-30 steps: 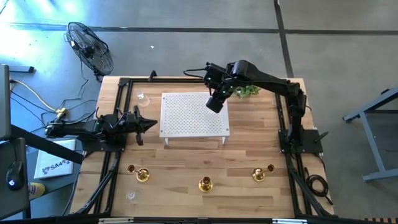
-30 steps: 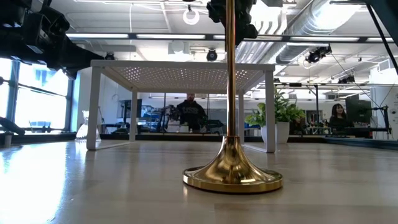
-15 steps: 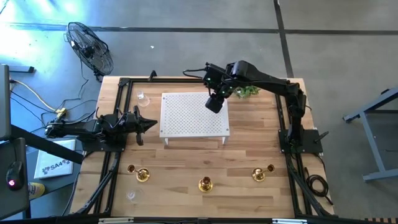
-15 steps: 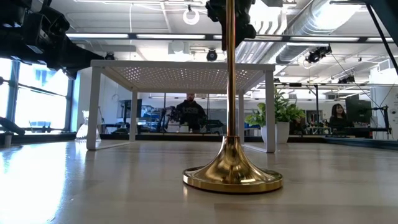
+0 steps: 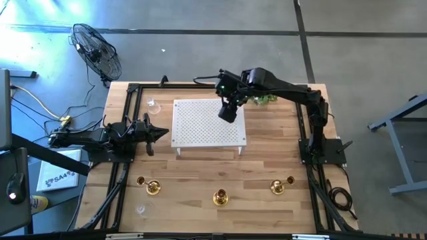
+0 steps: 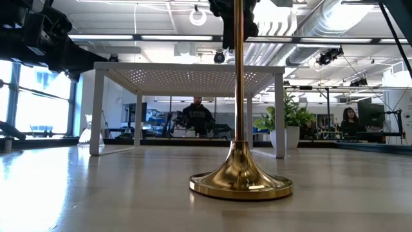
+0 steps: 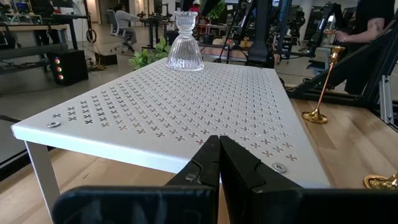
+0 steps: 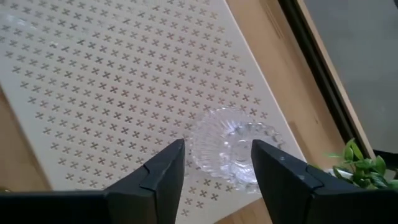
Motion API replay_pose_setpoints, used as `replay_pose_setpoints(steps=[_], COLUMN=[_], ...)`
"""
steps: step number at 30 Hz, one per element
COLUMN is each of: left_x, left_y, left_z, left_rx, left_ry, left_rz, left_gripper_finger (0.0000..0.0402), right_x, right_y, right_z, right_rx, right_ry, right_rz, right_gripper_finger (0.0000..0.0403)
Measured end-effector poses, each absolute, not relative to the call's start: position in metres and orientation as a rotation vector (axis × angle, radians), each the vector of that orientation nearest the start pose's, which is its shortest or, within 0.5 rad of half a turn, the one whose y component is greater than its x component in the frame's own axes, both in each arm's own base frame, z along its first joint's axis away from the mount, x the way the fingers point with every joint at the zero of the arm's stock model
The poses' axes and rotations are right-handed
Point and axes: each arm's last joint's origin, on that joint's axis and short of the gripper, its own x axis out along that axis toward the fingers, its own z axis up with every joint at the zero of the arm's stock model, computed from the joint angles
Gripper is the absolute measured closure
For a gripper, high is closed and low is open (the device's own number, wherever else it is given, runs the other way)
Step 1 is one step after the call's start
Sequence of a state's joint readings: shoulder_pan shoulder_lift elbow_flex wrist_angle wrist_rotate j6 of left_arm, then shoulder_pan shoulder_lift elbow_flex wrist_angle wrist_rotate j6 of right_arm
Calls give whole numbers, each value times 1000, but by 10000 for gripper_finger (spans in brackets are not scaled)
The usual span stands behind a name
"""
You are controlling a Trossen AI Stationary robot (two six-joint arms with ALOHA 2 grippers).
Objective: Pick & Place candle stick holders
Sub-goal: Put the middle gold candle holder on the shelf
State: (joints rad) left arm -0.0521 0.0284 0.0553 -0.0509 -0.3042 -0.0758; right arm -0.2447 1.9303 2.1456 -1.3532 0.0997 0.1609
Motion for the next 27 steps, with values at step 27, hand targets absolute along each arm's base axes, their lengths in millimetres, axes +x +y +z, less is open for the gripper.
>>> replay_pose_setpoints(steps=[27], left_x=[95], left_y=[4], left_z=[175], left_rx=[-71], left_ry=[14], left_rz=[253], left_gripper_finger=[400], right_x=[240], right_y=[-36], right_z=[472], right_rx=[521], right_ry=[987], right_rz=[11], right_gripper_finger=[231])
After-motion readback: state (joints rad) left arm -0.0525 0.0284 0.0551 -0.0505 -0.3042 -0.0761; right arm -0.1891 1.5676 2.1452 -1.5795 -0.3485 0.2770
